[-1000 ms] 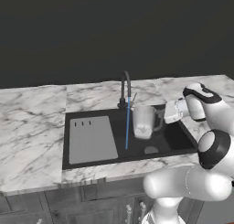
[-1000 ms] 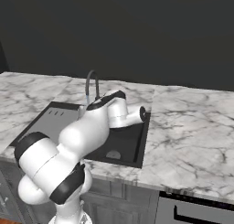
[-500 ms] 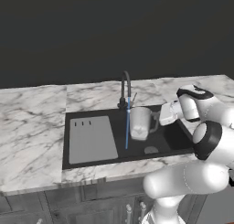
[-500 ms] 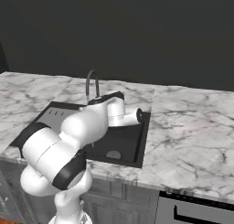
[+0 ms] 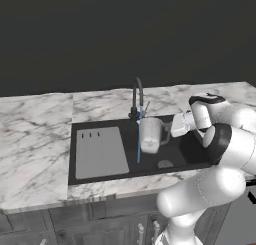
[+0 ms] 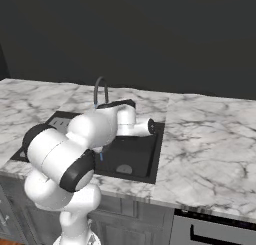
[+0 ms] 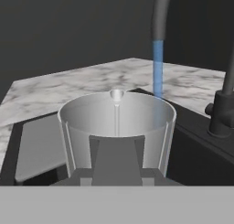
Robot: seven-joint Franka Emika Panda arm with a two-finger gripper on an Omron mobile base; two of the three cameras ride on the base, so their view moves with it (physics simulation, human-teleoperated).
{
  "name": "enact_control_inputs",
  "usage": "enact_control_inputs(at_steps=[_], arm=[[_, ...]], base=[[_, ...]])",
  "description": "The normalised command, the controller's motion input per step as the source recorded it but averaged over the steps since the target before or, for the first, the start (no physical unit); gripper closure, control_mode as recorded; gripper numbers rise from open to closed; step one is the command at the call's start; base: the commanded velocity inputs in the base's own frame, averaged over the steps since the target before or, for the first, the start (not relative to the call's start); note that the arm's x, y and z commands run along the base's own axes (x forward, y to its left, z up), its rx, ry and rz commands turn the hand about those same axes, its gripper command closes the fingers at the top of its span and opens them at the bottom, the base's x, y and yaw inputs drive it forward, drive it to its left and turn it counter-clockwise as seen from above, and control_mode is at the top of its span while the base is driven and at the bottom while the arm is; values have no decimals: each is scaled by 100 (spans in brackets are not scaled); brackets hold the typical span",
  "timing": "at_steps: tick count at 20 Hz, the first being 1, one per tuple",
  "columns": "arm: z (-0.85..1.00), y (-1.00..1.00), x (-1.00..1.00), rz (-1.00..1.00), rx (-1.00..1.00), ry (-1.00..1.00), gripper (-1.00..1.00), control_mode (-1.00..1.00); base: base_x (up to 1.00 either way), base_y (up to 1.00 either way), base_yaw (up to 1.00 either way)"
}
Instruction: Turn on the sink faucet and place the jug under the water for a few seconds to fill it up.
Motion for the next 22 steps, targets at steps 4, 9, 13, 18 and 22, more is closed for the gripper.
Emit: enact_control_inputs(at_steps=[4, 9, 13, 18, 22], arm=[[-8, 6, 20, 0, 0, 0, 100, -100], [-8, 7, 21, 0, 0, 0, 100, -100], [-8, 3, 26, 0, 0, 0, 100, -100], [-9, 0, 25, 0, 0, 0, 100, -100], [-3, 0, 24, 0, 0, 0, 100, -100]], base=[[0, 0, 0], [0, 0, 0], [0, 0, 0], [0, 0, 0], [0, 0, 0]])
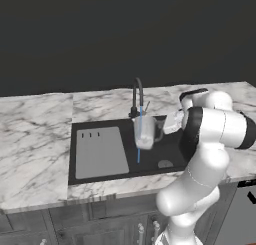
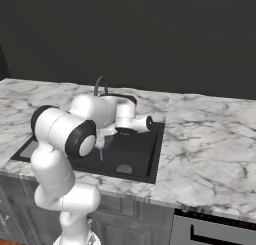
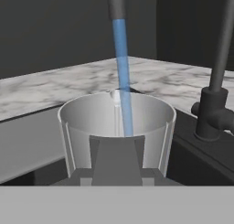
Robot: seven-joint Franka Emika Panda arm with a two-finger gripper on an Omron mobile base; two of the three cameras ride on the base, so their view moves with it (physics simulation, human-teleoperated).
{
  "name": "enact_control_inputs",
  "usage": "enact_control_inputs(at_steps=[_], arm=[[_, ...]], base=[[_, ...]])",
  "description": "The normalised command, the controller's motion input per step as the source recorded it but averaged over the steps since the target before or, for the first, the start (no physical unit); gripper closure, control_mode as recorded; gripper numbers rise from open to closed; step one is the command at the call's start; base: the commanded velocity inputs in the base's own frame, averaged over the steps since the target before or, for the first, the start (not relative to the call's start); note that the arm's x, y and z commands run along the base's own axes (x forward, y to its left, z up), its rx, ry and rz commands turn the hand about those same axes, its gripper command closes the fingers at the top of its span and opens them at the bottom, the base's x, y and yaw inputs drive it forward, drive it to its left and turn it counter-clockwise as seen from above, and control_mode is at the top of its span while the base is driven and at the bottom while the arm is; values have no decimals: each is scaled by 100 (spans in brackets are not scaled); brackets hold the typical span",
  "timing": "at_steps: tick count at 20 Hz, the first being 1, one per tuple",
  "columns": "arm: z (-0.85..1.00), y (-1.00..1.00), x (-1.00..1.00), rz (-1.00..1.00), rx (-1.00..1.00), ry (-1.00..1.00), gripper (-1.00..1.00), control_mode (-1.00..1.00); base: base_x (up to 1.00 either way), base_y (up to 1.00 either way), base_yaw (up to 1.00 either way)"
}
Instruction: Turn on the sink faucet and place the jug under the water for a few seconds to fill it up.
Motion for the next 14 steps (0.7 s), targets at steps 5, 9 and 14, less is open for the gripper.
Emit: enact_control_inputs(at_steps=[5, 9, 14], arm=[[0, 0, 25, 0, 0, 0, 100, -100], [0, 0, 17, 0, 0, 0, 100, -100], [0, 0, 0, 0, 0, 0, 100, -100]], base=[[0, 0, 0], [0, 0, 0], [0, 0, 0]])
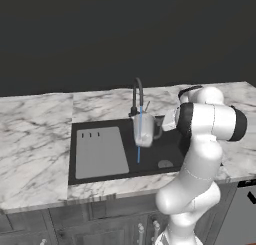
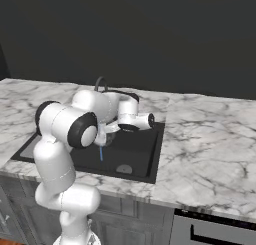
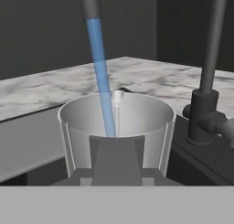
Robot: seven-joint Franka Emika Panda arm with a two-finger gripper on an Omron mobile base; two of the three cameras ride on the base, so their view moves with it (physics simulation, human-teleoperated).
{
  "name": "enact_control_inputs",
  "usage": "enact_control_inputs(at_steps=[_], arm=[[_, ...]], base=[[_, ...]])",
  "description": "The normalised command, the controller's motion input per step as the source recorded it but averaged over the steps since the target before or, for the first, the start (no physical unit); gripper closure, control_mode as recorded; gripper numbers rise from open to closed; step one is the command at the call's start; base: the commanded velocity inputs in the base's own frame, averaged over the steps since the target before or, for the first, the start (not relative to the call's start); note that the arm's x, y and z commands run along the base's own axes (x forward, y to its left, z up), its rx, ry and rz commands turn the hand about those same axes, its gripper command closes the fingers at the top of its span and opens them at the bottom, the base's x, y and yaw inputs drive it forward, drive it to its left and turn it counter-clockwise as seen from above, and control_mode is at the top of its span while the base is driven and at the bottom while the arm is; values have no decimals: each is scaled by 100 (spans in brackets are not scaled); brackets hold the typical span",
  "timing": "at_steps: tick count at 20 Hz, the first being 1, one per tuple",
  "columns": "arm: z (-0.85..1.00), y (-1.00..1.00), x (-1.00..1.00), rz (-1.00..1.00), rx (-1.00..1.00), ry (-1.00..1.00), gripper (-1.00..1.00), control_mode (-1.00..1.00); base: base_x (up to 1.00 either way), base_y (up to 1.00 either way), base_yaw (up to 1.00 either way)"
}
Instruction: Turn on the sink faucet and place the jug under the water for a few seconds to fill it up.
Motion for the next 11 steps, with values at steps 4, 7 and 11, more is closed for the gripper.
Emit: enact_control_inputs(at_steps=[4, 7, 11], arm=[[0, 0, 0, 0, 0, 0, 100, -100], [0, 0, 0, 0, 0, 0, 100, -100], [0, 0, 0, 0, 0, 0, 100, -100]], base=[[0, 0, 0], [0, 0, 0], [0, 0, 0]])
